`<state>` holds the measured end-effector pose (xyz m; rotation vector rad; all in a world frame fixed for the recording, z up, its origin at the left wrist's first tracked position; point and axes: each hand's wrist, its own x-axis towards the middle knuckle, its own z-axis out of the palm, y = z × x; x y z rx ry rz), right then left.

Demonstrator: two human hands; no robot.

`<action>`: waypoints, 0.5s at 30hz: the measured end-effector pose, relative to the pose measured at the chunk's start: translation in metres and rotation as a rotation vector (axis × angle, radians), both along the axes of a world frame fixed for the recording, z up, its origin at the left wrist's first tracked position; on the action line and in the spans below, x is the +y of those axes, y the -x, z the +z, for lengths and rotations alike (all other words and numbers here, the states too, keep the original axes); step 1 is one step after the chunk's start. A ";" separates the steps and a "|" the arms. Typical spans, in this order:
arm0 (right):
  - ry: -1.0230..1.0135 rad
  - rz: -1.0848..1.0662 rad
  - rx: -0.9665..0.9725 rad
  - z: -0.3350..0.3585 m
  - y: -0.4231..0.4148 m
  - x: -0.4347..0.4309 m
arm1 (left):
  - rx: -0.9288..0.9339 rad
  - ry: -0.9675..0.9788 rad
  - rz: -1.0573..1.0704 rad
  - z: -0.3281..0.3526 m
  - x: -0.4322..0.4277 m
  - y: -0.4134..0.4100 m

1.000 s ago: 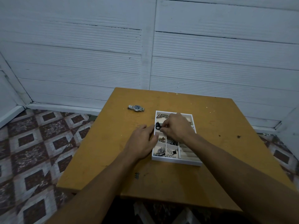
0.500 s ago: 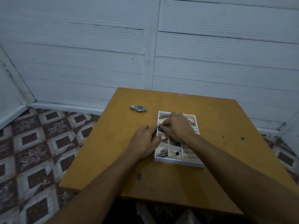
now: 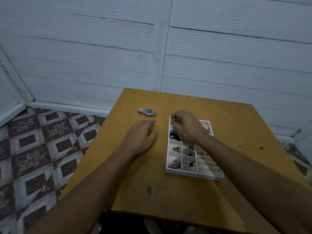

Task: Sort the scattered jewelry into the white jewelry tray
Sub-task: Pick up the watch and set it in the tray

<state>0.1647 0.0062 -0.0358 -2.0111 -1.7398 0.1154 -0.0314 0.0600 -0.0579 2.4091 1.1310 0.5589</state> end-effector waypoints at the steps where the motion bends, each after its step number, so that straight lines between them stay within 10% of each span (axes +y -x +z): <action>1: 0.011 -0.002 -0.003 0.001 0.002 0.009 | 0.011 -0.015 0.008 0.001 0.008 0.003; 15: 0.384 -0.044 -0.211 0.001 0.063 0.119 | 0.075 -0.117 -0.015 -0.013 0.044 0.034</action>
